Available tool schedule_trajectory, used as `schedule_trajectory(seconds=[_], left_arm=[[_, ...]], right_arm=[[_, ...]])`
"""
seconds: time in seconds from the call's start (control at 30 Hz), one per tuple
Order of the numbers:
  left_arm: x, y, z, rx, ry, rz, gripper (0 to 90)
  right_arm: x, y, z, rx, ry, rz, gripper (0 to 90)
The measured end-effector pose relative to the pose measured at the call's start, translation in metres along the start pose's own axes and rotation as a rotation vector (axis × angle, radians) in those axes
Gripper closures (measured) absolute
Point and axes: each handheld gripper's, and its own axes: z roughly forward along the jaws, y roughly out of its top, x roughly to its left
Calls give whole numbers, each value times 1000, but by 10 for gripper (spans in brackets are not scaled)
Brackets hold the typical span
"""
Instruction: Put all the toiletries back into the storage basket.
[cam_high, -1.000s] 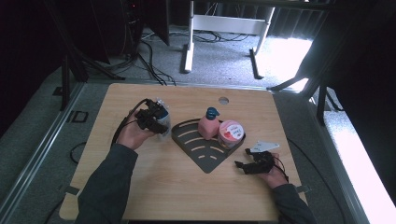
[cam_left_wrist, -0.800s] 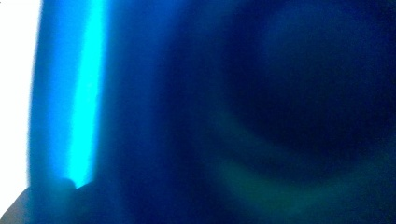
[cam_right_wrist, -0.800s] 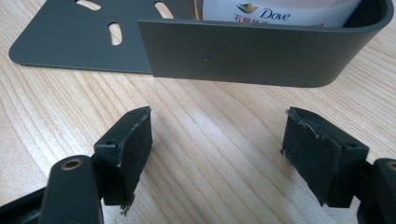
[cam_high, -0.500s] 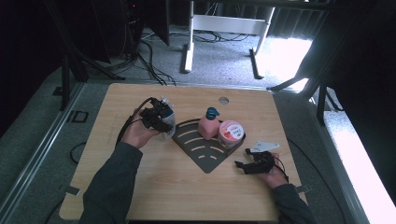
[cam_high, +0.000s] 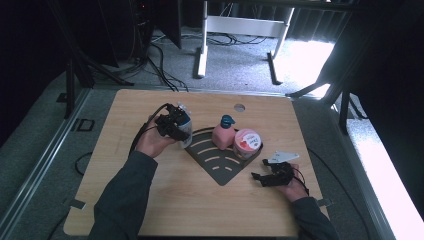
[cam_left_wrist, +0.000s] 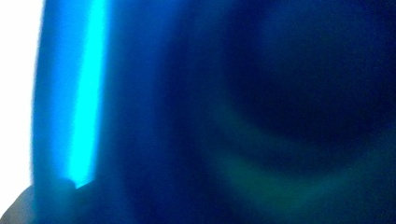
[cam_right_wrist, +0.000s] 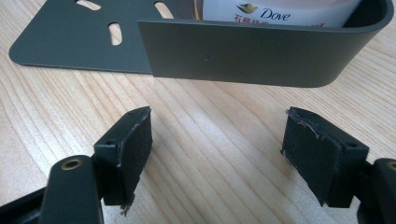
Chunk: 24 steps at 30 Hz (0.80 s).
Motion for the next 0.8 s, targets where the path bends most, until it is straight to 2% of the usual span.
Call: schedule_trajectory(seconds=[0.8], left_arm=[[-6, 15, 10, -12, 0, 21, 552]], right_arm=[[0, 0, 0, 0, 0, 1, 239]])
